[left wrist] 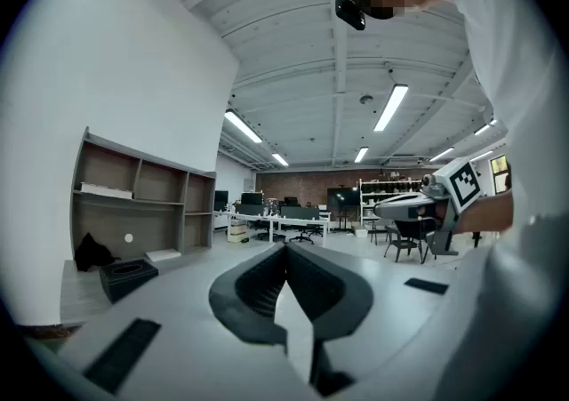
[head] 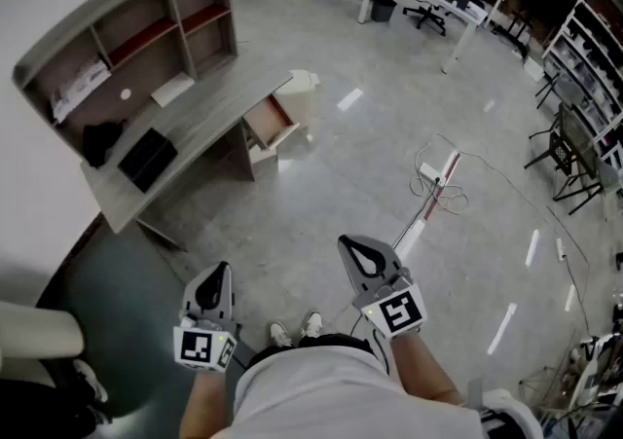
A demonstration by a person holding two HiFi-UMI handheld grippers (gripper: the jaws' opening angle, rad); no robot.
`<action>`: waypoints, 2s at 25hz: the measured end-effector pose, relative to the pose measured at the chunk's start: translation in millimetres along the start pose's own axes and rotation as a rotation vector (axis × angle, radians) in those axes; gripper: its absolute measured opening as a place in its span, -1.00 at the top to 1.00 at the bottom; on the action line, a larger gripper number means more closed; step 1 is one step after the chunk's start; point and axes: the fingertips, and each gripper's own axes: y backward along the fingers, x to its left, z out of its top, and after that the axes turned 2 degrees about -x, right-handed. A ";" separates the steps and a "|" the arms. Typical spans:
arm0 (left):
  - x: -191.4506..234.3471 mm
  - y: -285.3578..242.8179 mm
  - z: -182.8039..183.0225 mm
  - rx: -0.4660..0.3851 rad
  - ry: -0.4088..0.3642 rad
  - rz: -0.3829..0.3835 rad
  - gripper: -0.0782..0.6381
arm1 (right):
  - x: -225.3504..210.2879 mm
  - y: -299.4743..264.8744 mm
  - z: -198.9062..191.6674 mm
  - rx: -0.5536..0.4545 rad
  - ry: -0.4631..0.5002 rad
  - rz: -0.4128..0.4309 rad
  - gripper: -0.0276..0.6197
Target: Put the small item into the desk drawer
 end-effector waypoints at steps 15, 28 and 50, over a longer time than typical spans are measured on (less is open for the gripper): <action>-43.6 -46.6 -23.0 0.049 -0.004 -0.011 0.73 | -50.5 19.5 -37.4 -0.030 -0.102 0.021 0.85; 15.9 -163.7 -43.7 0.079 0.032 -0.009 0.73 | -121.8 -81.2 -62.5 0.045 -0.107 0.047 0.85; 132.6 -418.7 -34.6 0.068 0.074 -0.101 0.73 | -267.9 -304.8 -56.8 0.087 -0.058 0.050 0.85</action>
